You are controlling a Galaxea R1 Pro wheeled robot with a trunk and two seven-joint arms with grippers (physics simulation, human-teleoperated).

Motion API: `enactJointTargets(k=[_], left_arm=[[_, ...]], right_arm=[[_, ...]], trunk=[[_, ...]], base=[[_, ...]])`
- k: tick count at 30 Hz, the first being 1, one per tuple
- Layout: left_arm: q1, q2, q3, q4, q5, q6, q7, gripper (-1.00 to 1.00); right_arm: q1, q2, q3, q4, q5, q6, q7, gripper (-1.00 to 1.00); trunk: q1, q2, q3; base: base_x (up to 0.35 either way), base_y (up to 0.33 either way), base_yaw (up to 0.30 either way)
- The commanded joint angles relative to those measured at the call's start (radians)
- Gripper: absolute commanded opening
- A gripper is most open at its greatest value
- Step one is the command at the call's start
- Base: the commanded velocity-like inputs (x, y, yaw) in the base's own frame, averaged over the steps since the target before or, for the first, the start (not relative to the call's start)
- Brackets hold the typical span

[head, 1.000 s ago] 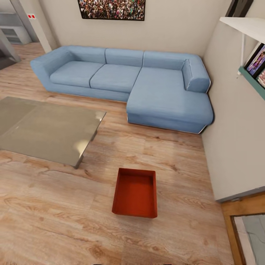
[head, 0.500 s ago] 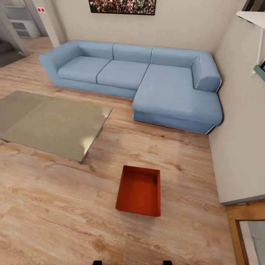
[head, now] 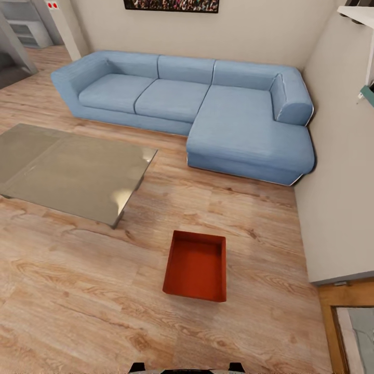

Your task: Move the two storage containers from the living room to the garage. In the garage, place one container on the floor and stack the other container on top of it (either order is fine).

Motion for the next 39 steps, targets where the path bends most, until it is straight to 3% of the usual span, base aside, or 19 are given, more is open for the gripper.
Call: enactJointTargets(k=[1, 20, 39], left_arm=[[0.000, 0.000, -0.009, 0.000, 0.008, -0.002, 0.003, 1.00], [0.000, 0.000, -0.008, 0.000, 0.007, -0.002, 0.003, 1.00], [0.000, 0.000, -0.004, 0.000, 0.006, 0.000, 0.000, 1.00]], right_arm=[[-0.001, 0.000, 0.007, 0.003, -0.003, -0.005, -0.002, 1.00], [-0.001, 0.003, -0.001, 0.003, -0.004, -0.005, -0.002, 1.00], [-0.001, 0.002, -0.002, 0.003, -0.006, -0.005, -0.003, 1.00]], trunk=[[0.000, -0.001, -0.002], [0.000, -0.001, -0.022], [0.000, -0.001, -0.026]], base=[[0.000, 0.000, 0.037], [0.000, 0.000, 0.040], [0.000, 0.000, -0.140]])
